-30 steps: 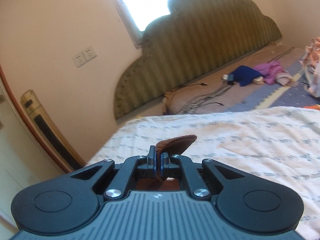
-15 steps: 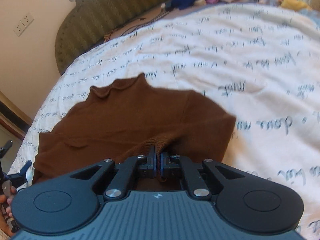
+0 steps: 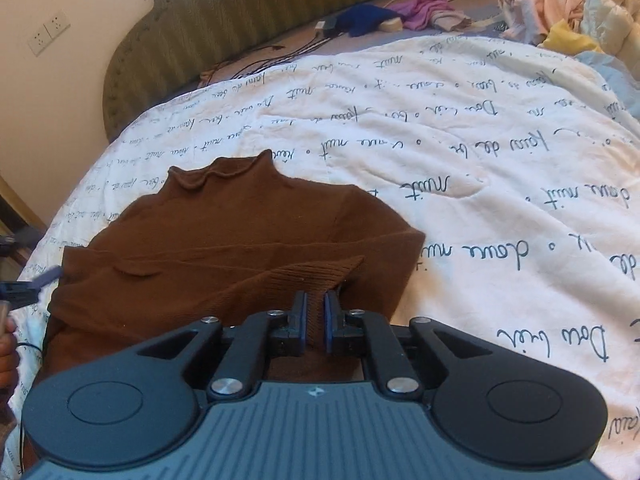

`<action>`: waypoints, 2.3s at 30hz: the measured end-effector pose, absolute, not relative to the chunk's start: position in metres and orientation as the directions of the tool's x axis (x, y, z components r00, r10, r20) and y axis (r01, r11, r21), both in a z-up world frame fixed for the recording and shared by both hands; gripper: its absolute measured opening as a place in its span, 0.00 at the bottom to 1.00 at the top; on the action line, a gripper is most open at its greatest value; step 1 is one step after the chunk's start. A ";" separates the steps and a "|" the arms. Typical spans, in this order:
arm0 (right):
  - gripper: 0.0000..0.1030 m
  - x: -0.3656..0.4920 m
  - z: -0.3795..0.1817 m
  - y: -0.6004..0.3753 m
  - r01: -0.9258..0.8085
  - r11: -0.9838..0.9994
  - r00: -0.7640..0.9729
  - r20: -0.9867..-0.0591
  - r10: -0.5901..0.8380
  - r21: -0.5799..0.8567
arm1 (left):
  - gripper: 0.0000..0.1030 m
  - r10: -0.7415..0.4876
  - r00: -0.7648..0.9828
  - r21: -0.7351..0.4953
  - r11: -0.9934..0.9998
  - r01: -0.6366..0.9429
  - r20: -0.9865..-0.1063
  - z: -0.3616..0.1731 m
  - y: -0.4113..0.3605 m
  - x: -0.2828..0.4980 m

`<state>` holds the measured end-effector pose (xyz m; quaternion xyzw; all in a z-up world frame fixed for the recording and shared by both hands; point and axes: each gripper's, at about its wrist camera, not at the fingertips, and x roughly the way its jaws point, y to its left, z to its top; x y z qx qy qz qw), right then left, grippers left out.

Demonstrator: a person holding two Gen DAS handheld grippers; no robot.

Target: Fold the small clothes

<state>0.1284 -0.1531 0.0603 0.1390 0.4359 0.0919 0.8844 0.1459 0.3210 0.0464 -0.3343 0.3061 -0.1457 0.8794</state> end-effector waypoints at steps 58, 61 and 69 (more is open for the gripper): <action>0.25 0.106 0.073 -0.148 -0.110 0.941 0.649 -0.694 0.313 0.321 | 0.94 -0.352 0.696 -0.380 0.917 0.122 -0.625 0.048 0.330 0.167; 0.25 0.118 0.059 -0.119 -0.160 0.948 0.662 -0.682 0.311 0.276 | 0.98 -0.377 0.727 -0.387 0.907 0.166 -0.573 0.055 0.305 0.149; 0.24 0.109 0.023 -0.095 -0.230 0.970 0.676 -0.705 0.213 0.072 | 1.00 -0.252 0.750 -0.190 0.967 0.170 -0.611 0.004 0.281 0.136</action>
